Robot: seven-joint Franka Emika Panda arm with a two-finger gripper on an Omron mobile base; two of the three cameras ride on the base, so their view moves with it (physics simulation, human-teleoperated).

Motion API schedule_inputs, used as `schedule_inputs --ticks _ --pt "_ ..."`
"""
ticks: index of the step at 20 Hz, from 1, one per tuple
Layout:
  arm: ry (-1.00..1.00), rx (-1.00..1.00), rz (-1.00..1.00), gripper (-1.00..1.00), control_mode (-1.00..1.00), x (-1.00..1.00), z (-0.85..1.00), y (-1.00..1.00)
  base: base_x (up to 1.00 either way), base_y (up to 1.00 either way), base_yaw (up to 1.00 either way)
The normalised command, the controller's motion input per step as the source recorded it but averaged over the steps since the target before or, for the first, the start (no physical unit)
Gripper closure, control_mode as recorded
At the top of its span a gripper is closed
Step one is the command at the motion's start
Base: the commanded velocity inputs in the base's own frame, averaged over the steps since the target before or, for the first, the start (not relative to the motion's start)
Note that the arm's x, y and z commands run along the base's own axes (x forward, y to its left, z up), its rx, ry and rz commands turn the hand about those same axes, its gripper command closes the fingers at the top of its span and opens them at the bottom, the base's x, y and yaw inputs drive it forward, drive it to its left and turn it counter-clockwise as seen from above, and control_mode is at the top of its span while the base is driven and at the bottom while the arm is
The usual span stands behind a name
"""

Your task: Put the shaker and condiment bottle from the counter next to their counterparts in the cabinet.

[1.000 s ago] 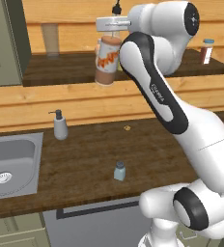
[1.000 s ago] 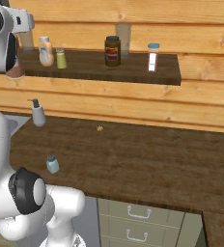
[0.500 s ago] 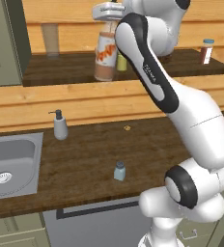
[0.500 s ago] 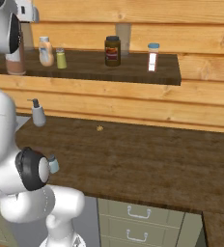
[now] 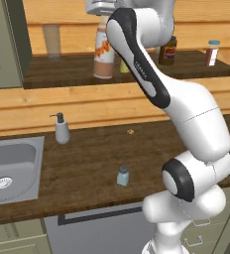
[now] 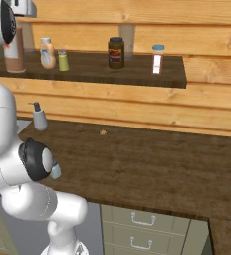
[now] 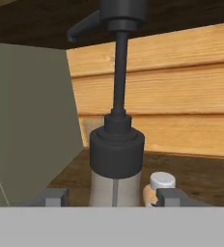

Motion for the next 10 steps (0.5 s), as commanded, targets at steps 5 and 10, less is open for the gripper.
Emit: schedule_inputs --ticks 5,10 --pt "-0.09 -0.08 -0.10 1.00 -1.00 0.18 -0.01 0.16 0.00 0.00 0.00" --pt "-0.05 -0.04 -0.09 1.00 -1.00 0.32 -0.06 0.04 0.00 0.00 0.00"
